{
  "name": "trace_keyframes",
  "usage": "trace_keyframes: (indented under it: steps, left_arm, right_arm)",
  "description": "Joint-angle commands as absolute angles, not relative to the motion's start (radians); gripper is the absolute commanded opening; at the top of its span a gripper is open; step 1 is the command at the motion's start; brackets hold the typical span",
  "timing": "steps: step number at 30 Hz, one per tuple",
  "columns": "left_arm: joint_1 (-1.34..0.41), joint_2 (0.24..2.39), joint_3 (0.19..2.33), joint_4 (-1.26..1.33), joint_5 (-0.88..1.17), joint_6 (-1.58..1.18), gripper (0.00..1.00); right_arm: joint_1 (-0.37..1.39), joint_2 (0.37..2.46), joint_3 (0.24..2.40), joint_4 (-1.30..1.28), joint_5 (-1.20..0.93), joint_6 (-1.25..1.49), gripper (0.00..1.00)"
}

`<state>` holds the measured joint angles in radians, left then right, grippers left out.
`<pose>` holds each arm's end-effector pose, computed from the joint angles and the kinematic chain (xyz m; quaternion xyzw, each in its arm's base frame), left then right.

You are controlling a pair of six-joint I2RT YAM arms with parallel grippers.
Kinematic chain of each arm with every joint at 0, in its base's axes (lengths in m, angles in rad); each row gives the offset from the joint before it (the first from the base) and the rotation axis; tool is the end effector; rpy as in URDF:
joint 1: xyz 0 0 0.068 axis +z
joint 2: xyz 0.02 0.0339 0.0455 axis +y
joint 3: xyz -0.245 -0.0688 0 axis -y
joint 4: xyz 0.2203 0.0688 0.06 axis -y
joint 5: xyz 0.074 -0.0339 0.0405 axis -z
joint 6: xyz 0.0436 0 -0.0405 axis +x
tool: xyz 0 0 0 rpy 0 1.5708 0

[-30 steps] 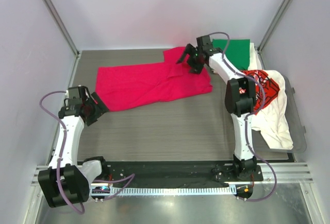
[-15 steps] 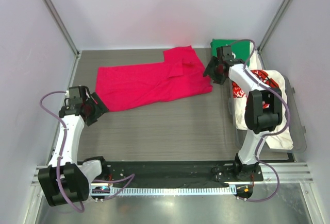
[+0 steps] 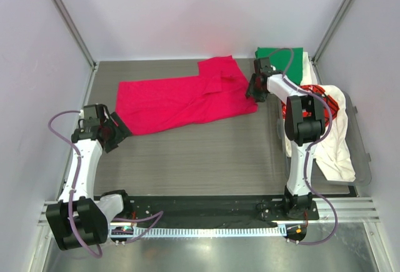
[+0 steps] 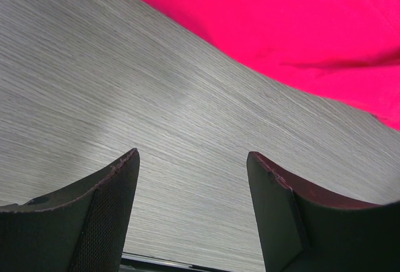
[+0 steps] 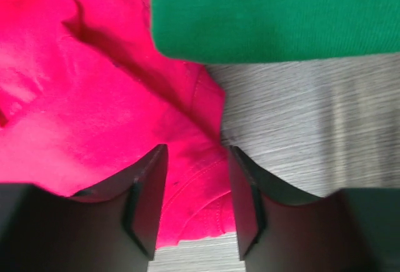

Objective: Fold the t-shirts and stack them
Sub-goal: Fold the tshirt

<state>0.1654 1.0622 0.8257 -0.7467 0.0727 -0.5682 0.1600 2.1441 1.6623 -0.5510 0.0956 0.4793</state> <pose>0.1919 0.0288 0.2364 -0.3332 0.8967 -0.0920 0.2766 0.4312 0.0654 0.1696 0.1656 0.9487 0.0397 0.2665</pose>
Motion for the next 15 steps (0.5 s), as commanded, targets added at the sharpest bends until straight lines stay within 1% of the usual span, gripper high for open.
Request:
trace_keyframes:
  steps: [1, 4, 5, 7, 8, 9, 13, 15]
  left_arm:
    - [0.163, 1.063, 0.824, -0.707, 0.095, -0.563, 0.70]
    - [0.163, 1.068, 0.824, -0.709, 0.097, -0.563, 0.70]
    - [0.163, 1.066, 0.824, -0.709, 0.097, -0.563, 0.70]
    - [0.163, 1.065, 0.824, -0.710, 0.095, -0.563, 0.70]
    - [0.163, 1.063, 0.824, -0.709, 0.095, -0.561, 0.70]
    - [0.163, 1.063, 0.824, -0.709, 0.095, -0.561, 0.70]
    - [0.161, 1.063, 0.824, -0.709, 0.094, -0.561, 0.70]
    - [0.163, 1.063, 0.825, -0.710, 0.091, -0.560, 0.70]
  right_arm:
    - [0.163, 2.138, 1.655, -0.526, 0.123, 0.453, 0.48]
    - [0.163, 2.132, 1.626, -0.506, 0.098, 0.457, 0.32]
    - [0.163, 2.128, 1.623, -0.502, 0.092, 0.457, 0.21]
    - [0.163, 2.125, 1.618, -0.500, 0.080, 0.460, 0.15]
    - [0.163, 2.118, 1.615, -0.502, 0.077, 0.460, 0.05]
    - [0.163, 2.114, 1.614, -0.502, 0.069, 0.460, 0.01]
    - [0.163, 2.063, 1.579, -0.503, 0.071, 0.463, 0.01]
    - [0.163, 1.998, 1.560, -0.515, 0.075, 0.462, 0.01]
